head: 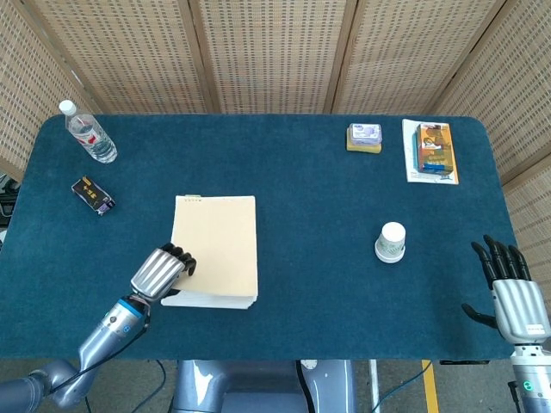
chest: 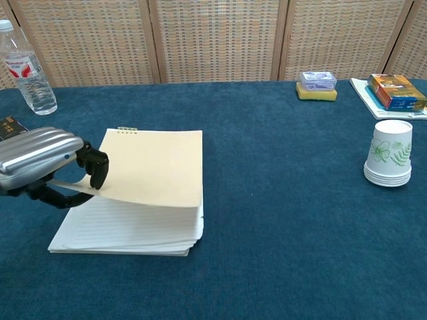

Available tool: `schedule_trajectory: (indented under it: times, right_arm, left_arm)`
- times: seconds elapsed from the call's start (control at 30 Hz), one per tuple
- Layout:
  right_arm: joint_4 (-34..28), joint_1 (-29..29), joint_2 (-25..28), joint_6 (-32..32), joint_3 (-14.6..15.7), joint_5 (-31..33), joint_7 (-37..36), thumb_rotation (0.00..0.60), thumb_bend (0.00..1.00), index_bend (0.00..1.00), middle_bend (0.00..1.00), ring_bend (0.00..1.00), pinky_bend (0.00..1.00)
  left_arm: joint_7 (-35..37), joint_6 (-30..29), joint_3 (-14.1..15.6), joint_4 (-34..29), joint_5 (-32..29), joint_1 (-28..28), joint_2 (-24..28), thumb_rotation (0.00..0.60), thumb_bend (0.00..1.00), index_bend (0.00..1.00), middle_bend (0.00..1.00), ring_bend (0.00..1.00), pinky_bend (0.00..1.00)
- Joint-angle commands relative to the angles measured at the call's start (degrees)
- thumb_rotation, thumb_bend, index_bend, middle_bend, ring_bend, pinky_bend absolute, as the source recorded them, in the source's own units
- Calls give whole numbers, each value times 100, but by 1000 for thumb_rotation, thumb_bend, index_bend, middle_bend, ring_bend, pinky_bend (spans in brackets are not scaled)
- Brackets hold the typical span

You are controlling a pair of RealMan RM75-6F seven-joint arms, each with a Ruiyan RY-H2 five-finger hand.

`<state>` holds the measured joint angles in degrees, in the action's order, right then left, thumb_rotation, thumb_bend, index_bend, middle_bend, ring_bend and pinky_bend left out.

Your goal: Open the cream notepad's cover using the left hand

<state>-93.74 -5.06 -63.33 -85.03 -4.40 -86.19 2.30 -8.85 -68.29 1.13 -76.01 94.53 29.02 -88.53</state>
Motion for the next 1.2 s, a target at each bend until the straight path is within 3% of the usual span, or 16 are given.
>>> schedule_trajectory:
  times: [0.03, 0.23, 0.33, 0.43, 0.53, 0.67, 0.8, 1.03, 1.2]
  right_arm:
    - [-1, 1, -7, -2, 2, 1, 15, 600, 0, 51, 0, 0, 0]
    - [2, -8, -33, 11, 12, -8, 79, 600, 0, 50, 0, 0, 0]
    - [1, -4, -39, 9, 16, -6, 92, 600, 0, 50, 0, 0, 0]
    - [-6, -2, -44, -3, 17, -15, 109, 600, 0, 50, 0, 0, 0]
    - [-3, -5, -54, -1, 21, -22, 139, 600, 0, 50, 0, 0, 0]
    - [0, -11, -68, -6, 18, -28, 170, 600, 0, 51, 0, 0, 0]
    - [7, -11, -62, -7, -2, 5, 148, 600, 0, 50, 0, 0, 0]
    - [72, -43, -84, 57, -41, 96, 162, 600, 0, 51, 0, 0, 0]
    - [180, -87, -139, 161, -95, 247, 181, 600, 0, 51, 0, 0, 0]
  left_arm:
    - [446, -390, 418, 131, 535, -105, 263, 600, 517, 750, 557, 440, 392]
    - [932, -917, 937, 222, 1211, -255, 517, 600, 517, 750, 557, 440, 393]
    - [936, -851, 1201, 93, 1322, -326, 704, 600, 516, 749, 557, 440, 393]
    - [834, -803, 1265, -254, 1270, -365, 953, 600, 517, 748, 557, 440, 393]
    - [744, -854, 1135, -475, 1175, -358, 1083, 600, 518, 748, 557, 440, 393]
    - [877, -1058, 641, -790, 915, -252, 1114, 600, 515, 748, 557, 440, 393]
    - [1125, -850, 141, -1200, 411, -28, 1235, 600, 510, 746, 557, 440, 393]
    - [1636, 6, -884, -1800, -944, 530, 1481, 600, 504, 734, 557, 440, 393]
    - [1711, 581, -1574, -1529, -2011, 930, 1374, 600, 504, 711, 553, 440, 393]
